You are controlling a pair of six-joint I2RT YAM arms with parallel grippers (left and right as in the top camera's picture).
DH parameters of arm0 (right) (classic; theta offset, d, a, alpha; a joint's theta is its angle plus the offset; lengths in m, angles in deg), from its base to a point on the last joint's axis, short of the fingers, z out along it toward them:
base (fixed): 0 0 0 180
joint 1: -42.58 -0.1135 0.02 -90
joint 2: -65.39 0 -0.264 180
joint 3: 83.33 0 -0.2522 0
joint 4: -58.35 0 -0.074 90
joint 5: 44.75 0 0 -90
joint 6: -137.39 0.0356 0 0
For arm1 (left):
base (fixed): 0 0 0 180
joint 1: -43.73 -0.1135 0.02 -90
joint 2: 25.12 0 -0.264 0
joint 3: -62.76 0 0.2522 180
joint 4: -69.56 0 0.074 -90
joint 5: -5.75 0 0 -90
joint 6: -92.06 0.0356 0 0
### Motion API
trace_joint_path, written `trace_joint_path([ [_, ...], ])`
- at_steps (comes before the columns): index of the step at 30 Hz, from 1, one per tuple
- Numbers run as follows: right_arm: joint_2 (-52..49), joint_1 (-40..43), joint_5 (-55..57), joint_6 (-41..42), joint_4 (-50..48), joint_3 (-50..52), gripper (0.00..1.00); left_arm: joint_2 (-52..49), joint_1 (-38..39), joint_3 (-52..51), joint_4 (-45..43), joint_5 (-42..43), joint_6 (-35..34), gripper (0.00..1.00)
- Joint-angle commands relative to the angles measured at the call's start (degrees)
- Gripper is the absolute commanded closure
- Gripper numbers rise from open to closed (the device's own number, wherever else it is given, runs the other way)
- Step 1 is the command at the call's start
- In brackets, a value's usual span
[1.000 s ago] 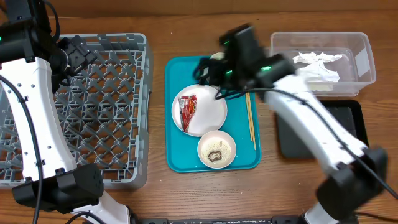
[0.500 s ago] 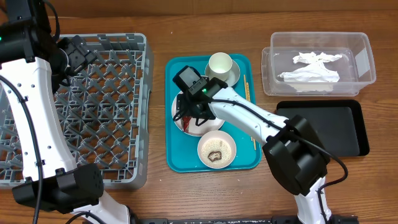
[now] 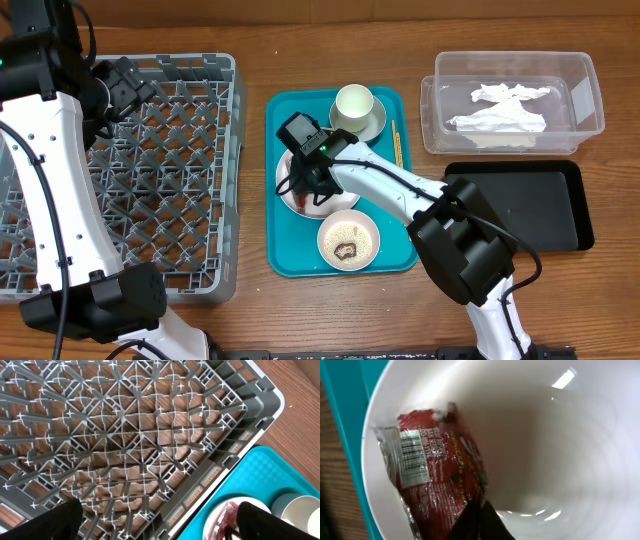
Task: Sort waste into correct bins and load items into the dishwasher
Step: 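Grasp the red snack wrapper on the plate with the right gripper, then carry the red wrapper to the clear bin and release it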
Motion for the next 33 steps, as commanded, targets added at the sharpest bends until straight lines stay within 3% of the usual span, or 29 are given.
trace_joint_path([
  [1, 0.02, -0.04, 0.61, 0.07, 0.09, -0.52, 0.96, -0.13, 0.11, 0.17, 0.11, -0.57, -0.98, 0.00],
  [6, 6.25, 4.85, 0.66, -0.26, 3.85, -5.99, 0.96, -0.13, 0.13, 0.17, 0.11, -0.55, -0.98, 0.00],
  [10, 15.32, 15.37, 1.38, -0.26, 7.96, -12.81, 0.96, -0.13, 0.11, 0.17, 0.11, -0.57, -0.98, 0.00],
  [15, 18.80, 32.17, 8.44, 13.40, 12.24, -12.57, 0.96, -0.13, 0.11, 0.17, 0.11, -0.57, -0.98, 0.00],
  [20, 18.16, 41.09, 8.59, 14.25, 9.92, -9.44, 0.96, -0.13, 0.13, 0.17, 0.11, -0.55, -0.98, 0.00],
  [21, 17.97, 42.27, 8.59, 14.23, 8.37, -8.46, 0.87, -0.13, 0.11, 0.17, 0.11, -0.57, -0.96, 0.00],
  [22, 17.73, 43.10, 8.59, 14.21, 7.39, -7.93, 0.69, -0.13, 0.11, 0.17, 0.11, -0.55, -0.98, 0.00],
  [24, 17.40, 43.82, 8.59, 13.55, 6.54, -7.56, 0.00, -0.13, 0.11, 0.17, 0.11, -0.55, -0.98, 0.00],
  [33, 23.54, 43.85, 3.21, 4.35, 10.97, -11.52, 0.00, -0.13, 0.11, 0.17, 0.11, -0.57, -0.98, 0.00],
])
